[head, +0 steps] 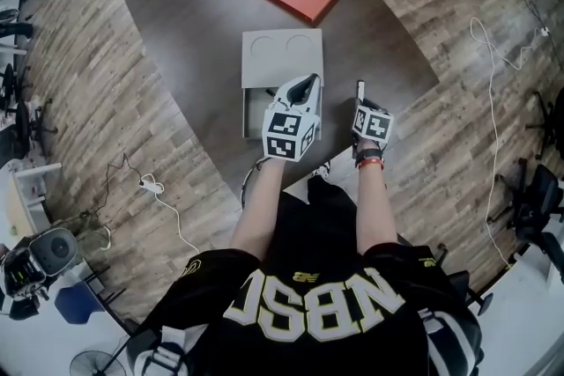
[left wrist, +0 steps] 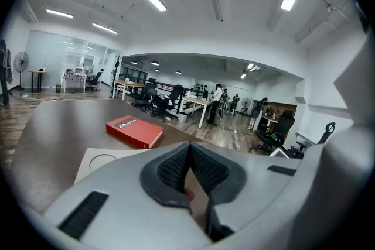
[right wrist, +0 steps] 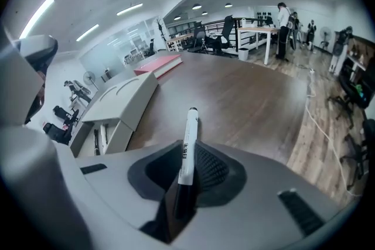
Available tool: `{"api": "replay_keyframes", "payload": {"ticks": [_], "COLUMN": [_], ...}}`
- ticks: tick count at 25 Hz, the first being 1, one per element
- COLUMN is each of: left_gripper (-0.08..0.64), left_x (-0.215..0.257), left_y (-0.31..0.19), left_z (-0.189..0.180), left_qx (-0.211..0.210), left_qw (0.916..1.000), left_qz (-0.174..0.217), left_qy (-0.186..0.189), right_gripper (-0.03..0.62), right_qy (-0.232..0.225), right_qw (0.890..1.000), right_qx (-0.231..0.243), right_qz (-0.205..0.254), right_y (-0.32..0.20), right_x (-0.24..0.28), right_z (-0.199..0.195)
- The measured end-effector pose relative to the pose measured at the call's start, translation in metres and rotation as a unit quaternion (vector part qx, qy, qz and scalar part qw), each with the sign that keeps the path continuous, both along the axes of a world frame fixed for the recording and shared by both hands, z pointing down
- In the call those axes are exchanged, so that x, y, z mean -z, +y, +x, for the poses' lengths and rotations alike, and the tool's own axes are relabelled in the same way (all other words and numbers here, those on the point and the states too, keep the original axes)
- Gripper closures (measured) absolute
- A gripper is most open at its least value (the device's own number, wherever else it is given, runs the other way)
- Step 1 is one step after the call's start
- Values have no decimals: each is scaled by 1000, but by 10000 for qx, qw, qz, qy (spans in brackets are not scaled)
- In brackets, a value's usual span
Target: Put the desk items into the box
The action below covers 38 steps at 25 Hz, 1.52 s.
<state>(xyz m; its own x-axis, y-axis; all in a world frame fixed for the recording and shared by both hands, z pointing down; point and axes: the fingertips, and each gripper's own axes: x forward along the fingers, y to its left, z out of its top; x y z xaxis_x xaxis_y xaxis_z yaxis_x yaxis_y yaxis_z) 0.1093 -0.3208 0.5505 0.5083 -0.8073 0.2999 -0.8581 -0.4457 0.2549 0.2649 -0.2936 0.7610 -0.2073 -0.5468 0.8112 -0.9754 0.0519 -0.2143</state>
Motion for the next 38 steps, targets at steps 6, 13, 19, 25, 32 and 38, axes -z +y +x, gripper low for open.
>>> {"api": "replay_keyframes", "payload": {"ticks": [6,13,19,25,32,38], "left_gripper": [545,545,545,545,545,545], "left_x": [0,13,17,28,27,24], "left_y": [7,14,23,26,31,37], "left_z": [-13,-29,-44,-70,-120,-159], "left_qx": [-46,-135,-233,-107,304,720], "left_qw": [9999,9999,9997,9999,9994,9972], "left_qz": [-95,-15,17,127,115,90], "left_qy": [-12,2,-9,-29,-75,-165], "right_gripper": [520,518,518,517,517,517], "right_qy": [-238,-237,-215,-573,-683,-602], "right_qw": [9992,9980,9889,9809,9594,9356], "right_qx": [-86,318,1317,1701,2676,3447], "right_qz": [298,497,661,754,580,462], "right_y": [-3,-4,3,11,29,33], "right_x": [18,58,94,119,120,115], "right_z": [9,5,-37,-72,-135,-181]}}
